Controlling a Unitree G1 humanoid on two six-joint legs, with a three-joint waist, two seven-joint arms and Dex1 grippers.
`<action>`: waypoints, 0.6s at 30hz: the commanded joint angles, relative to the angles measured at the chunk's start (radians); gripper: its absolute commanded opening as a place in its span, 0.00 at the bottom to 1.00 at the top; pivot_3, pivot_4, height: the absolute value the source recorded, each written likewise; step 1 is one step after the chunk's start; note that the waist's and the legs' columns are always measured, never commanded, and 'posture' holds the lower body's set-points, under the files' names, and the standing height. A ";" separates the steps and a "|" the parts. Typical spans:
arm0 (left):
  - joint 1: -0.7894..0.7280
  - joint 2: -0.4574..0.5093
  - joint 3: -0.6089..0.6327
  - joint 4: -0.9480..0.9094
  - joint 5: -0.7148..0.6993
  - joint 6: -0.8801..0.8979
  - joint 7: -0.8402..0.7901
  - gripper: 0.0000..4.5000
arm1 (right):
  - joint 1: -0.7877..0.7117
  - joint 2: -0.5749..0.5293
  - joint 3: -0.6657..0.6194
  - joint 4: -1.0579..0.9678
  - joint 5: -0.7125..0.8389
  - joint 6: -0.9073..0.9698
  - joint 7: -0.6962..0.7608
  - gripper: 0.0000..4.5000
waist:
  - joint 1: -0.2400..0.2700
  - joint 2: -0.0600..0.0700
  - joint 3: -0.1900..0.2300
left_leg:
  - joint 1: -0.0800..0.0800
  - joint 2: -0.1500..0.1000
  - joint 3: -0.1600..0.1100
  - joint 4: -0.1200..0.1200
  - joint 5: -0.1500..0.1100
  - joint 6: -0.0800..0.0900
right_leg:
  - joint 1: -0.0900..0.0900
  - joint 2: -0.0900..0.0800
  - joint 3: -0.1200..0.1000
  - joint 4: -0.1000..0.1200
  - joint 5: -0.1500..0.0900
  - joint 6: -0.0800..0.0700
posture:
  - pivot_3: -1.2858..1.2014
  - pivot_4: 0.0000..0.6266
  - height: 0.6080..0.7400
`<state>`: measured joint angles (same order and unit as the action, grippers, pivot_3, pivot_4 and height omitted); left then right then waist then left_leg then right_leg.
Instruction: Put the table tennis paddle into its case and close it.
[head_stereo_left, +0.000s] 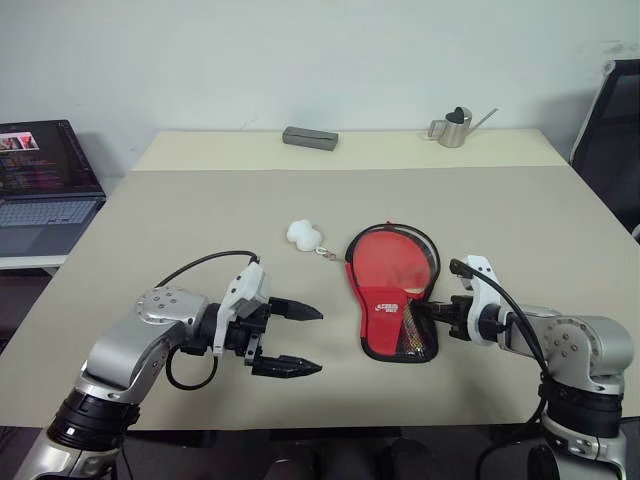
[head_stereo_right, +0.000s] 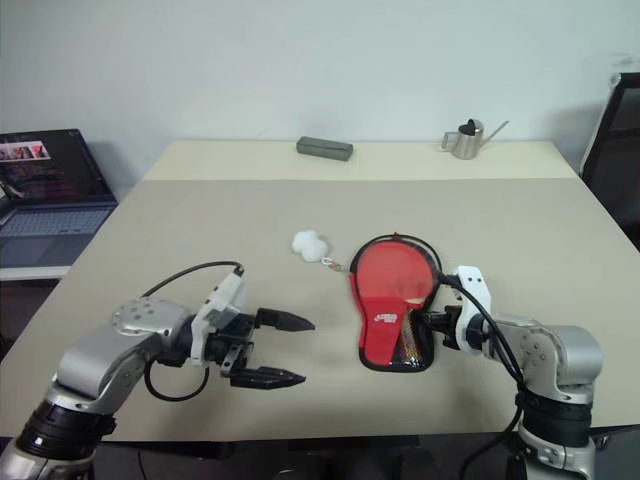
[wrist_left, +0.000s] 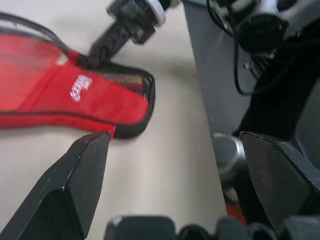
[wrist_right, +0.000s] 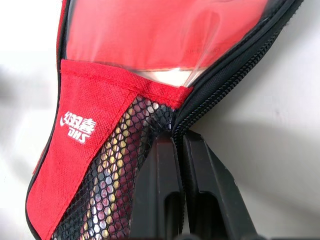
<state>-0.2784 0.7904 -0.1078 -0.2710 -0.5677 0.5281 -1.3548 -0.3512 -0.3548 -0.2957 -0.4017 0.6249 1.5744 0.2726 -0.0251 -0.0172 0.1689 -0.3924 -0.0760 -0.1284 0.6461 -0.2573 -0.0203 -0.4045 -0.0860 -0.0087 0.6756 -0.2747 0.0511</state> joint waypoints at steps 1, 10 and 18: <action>0.006 0.012 -0.006 -0.035 0.003 -0.036 -0.026 1.00 | 0.067 -0.051 -0.003 -0.031 0.083 0.040 -0.033 0.00 | 0.002 0.000 0.000 | 0.000 0.000 0.000 0.000 0.000 0.000 | 0.000 0.000 0.000 0.000 0.000 0.000 | 0.52 0.24 1.00; 0.026 0.016 -0.031 -0.039 0.010 -0.070 -0.059 1.00 | 0.115 -0.118 0.017 -0.087 0.324 0.040 -0.141 0.00 | -0.001 0.000 0.000 | 0.000 0.000 0.000 0.000 0.000 0.000 | 0.001 0.000 0.000 -0.001 0.000 0.000 | 0.52 0.24 1.00; 0.032 0.012 -0.040 -0.025 0.023 -0.087 -0.066 1.00 | 0.113 -0.197 0.033 -0.089 0.504 0.040 -0.224 0.00 | -0.002 0.000 0.000 | 0.000 0.001 0.000 0.000 0.000 0.001 | 0.001 0.000 0.000 -0.001 0.000 0.000 | 0.52 0.24 1.00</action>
<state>-0.2462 0.7928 -0.1506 -0.2716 -0.5446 0.4530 -1.4083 -0.2469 -0.5389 -0.2773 -0.4687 1.0686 1.5873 0.0552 -0.0268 -0.0173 0.1689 -0.3926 -0.0754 -0.1281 0.6460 -0.2576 -0.0195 -0.4040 -0.0857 -0.0090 0.6750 -0.2750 0.0512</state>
